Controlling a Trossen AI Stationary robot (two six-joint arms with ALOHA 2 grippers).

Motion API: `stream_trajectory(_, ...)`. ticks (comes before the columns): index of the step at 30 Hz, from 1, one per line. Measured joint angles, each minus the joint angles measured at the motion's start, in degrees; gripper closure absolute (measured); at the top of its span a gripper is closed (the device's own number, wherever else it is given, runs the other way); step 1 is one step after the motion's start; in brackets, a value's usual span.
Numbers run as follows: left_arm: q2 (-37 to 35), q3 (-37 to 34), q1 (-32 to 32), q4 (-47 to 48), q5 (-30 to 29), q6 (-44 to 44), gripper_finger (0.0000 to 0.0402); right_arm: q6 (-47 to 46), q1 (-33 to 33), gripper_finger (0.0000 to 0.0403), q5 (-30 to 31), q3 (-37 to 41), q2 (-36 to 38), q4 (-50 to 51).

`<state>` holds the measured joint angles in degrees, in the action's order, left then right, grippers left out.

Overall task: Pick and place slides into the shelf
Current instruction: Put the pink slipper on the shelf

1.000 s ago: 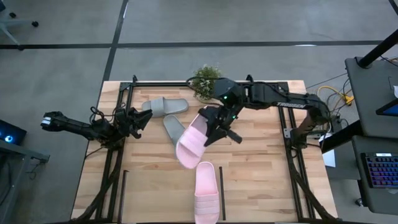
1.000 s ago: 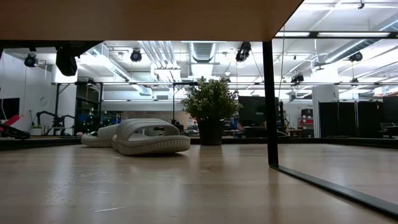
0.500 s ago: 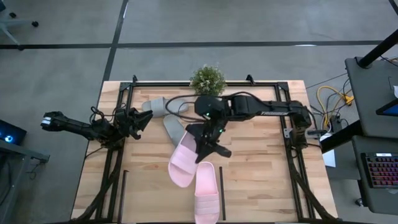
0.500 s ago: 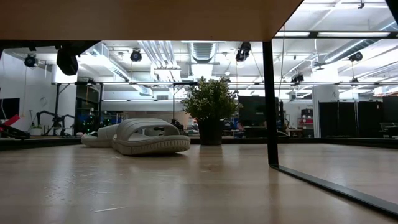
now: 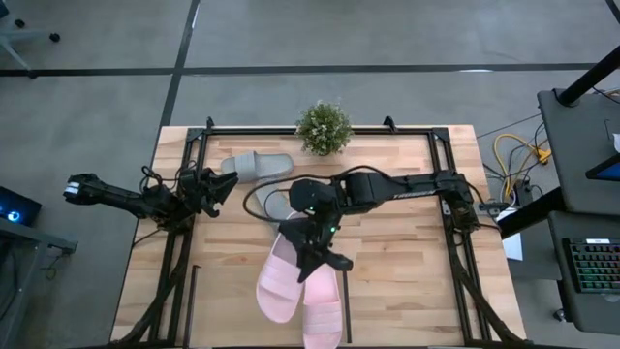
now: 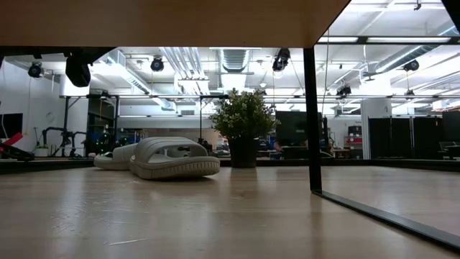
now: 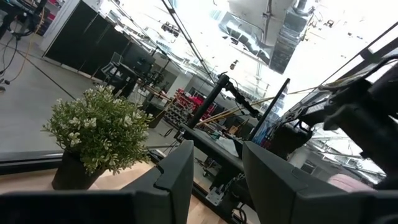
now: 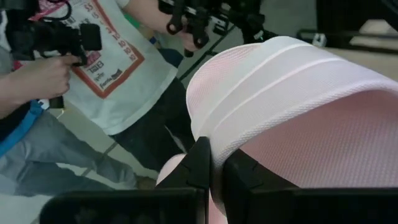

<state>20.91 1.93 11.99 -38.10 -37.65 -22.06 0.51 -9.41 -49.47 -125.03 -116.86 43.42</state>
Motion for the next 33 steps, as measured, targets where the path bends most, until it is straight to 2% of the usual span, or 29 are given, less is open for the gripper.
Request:
stream_trajectory(6,0.04,0.0,0.02,0.05,-0.01,0.0,0.0278,0.95,-1.15,0.039,-3.35,-0.5,-1.04,-3.8)
stream_trajectory(20,0.05,0.0,0.04,0.08,-0.07,0.0,0.0278,2.1,-2.8,0.0391,-3.54,-0.52,-6.28,-3.84)
stream_trajectory(33,0.08,0.0,0.03,0.07,-0.11,0.0,0.0278,0.59,-4.39,0.0391,-4.04,-0.5,-8.44,-9.62)
